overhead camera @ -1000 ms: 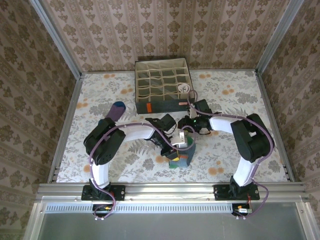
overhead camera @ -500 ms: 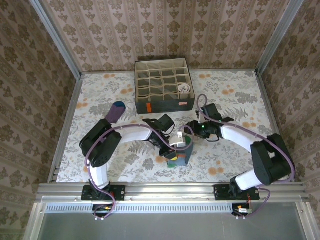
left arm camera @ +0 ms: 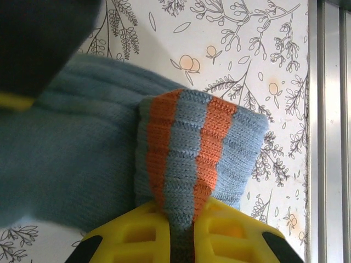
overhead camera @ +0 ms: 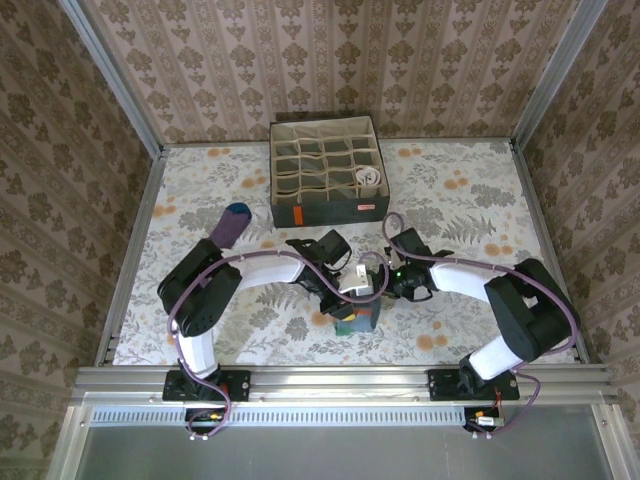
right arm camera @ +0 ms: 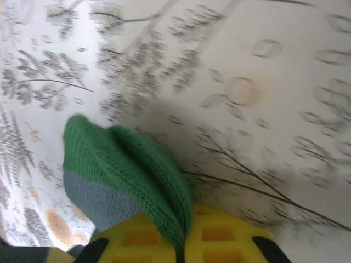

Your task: Roll the socks

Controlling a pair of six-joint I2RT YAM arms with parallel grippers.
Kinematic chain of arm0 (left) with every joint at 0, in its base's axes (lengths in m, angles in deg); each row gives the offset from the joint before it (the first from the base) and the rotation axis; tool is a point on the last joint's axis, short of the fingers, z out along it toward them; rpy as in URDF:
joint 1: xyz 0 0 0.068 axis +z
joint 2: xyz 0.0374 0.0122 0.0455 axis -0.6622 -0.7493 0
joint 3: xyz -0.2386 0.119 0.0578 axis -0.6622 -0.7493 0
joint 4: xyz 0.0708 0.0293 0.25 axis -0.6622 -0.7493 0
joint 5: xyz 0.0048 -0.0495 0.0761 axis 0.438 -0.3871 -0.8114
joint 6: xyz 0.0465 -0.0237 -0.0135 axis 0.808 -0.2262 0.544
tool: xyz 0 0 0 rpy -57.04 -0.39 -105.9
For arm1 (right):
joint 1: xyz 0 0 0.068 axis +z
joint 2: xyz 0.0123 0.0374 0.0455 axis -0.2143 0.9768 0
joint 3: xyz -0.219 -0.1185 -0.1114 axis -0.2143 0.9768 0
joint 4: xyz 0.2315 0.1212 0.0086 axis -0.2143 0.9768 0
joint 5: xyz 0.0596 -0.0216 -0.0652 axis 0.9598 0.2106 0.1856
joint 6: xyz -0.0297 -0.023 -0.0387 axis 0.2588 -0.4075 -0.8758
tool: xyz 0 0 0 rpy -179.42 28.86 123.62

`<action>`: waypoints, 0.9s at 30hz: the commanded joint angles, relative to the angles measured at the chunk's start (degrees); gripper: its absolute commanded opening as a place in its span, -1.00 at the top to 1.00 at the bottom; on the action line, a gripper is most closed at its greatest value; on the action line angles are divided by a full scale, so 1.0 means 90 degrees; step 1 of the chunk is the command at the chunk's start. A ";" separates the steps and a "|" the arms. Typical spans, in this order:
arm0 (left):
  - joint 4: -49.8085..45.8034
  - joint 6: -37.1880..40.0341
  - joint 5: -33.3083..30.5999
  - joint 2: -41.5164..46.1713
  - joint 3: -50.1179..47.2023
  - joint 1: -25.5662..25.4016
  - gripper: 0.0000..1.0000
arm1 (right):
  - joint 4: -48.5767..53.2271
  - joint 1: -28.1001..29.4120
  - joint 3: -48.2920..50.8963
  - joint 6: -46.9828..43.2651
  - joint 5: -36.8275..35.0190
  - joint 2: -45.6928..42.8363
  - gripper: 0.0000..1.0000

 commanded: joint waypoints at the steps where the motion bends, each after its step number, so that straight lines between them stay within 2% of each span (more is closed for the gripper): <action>1: -0.0373 0.0362 0.0181 0.0013 0.0238 -0.0065 1.00 | -0.0071 -0.0058 -0.0607 -0.0484 -0.0145 0.0339 1.00; 8: -0.0916 0.0781 0.0786 -0.0433 0.0613 0.0048 1.00 | -0.0505 -0.0383 -0.1215 -0.0605 -0.0058 0.1083 1.00; 13: -0.1045 0.0765 0.1007 -0.1079 0.0779 0.0468 1.00 | -0.1017 -0.0398 -0.1271 -0.0415 0.0345 0.1578 1.00; 19: -0.1105 0.0750 0.1199 -0.1407 0.1009 0.0866 1.00 | -0.1242 -0.0396 -0.0926 -0.0162 0.0416 0.1368 0.82; 21: -0.1310 0.0777 0.1135 -0.1551 0.1108 0.0906 1.00 | -0.1214 -0.0397 -0.0847 -0.0121 0.0372 0.1185 0.66; 22: -0.1339 0.0776 0.1114 -0.1587 0.1100 0.0928 1.00 | -0.1211 -0.0397 -0.0814 -0.0078 0.0367 0.1075 0.48; 25: -0.1242 0.0696 0.1075 -0.1586 0.1027 0.0998 1.00 | -0.1176 -0.0397 -0.0726 0.0064 0.0395 0.0781 0.12; 27: -0.1285 0.0667 0.1010 -0.1632 0.1064 0.1022 1.00 | -0.1087 -0.0398 -0.0685 0.0130 0.0368 0.0584 0.03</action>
